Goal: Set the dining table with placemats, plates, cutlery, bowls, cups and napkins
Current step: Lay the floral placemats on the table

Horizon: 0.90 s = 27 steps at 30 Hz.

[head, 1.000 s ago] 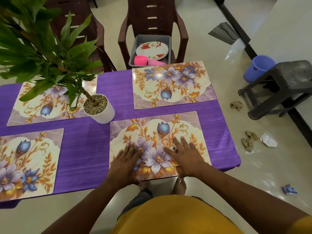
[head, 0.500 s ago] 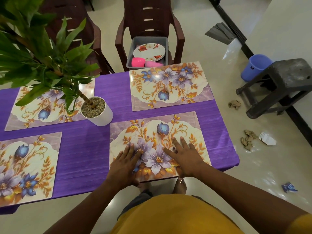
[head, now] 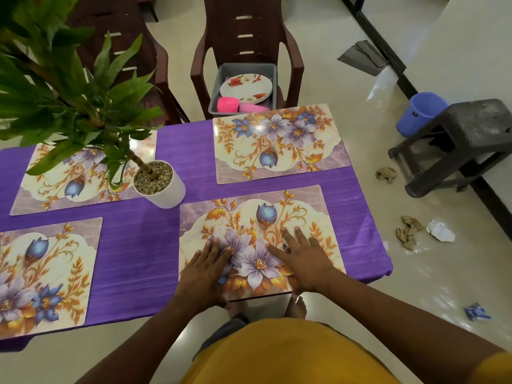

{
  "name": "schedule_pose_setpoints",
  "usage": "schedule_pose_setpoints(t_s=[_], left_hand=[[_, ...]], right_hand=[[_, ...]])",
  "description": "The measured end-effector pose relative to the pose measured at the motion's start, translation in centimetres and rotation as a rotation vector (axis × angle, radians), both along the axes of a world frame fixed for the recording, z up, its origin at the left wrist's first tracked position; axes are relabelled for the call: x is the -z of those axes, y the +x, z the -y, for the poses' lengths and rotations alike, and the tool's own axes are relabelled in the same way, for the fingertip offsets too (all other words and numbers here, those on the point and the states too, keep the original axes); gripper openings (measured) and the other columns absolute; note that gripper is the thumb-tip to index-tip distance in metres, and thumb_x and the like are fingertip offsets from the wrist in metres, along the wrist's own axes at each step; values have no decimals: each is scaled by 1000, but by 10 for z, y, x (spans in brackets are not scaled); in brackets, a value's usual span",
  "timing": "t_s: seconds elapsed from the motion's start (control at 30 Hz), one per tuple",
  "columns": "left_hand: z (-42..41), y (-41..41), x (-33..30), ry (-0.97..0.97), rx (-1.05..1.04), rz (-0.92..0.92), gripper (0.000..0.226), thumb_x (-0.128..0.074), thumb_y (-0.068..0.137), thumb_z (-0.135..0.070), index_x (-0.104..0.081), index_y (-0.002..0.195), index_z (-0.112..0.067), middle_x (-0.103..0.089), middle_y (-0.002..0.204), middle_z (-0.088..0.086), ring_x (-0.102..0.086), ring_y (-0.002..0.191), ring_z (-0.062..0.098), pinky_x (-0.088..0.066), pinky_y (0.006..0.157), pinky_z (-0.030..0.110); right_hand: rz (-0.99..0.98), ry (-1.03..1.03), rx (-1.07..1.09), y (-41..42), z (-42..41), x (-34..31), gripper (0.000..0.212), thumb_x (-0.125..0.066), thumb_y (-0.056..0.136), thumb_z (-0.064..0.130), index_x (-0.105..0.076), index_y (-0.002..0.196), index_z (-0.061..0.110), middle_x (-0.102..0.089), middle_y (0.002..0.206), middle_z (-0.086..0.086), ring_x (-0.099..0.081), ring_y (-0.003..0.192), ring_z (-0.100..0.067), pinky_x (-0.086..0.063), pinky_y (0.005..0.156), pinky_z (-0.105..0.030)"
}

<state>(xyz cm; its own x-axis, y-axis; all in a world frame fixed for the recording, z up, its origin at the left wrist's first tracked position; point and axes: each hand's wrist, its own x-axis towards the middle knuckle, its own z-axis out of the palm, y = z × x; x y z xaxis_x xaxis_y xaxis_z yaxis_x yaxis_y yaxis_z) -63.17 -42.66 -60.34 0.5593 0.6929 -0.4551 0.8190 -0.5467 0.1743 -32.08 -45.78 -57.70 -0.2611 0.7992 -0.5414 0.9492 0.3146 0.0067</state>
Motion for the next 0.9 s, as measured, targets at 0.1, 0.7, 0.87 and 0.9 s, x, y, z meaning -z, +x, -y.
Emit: schedule_pose_setpoints(t_s=[0.1, 0.7, 0.87, 0.9], left_hand=[[2, 4, -1, 23, -5, -11, 156, -72, 42, -96, -11, 164, -19, -24, 168, 22, -24, 153, 44, -35, 113, 54], [10, 44, -39, 70, -200, 179, 114, -41, 74, -96, -31, 160, -23, -42, 162, 13, -44, 146, 41, -45, 109, 64], [19, 82, -64, -11, -439, 408, 53, -68, 87, -57, -65, 132, -29, -65, 138, -5, -59, 125, 17, -51, 106, 40], [20, 89, -66, -24, -459, 438, 44, -72, 91, -49, -66, 130, -30, -67, 134, -8, -61, 121, 14, -52, 103, 36]], right_hand=[[0, 0, 3, 1, 0, 3, 130, -79, 71, 72, 11, 160, 41, 13, 171, -15, 7, 155, -49, -17, 122, -62], [-291, 83, 112, 30, -4, -8, 89, -57, 86, 76, -25, 158, 36, -12, 171, -10, -17, 155, -37, -30, 118, -56], [-465, 104, 254, 48, -4, -30, 62, -60, 96, 54, -42, 151, 31, -36, 161, -4, -39, 142, -28, -45, 107, -43], [-499, 105, 280, 52, -3, -35, 59, -61, 97, 51, -44, 149, 30, -40, 158, -3, -43, 139, -26, -47, 104, -42]])
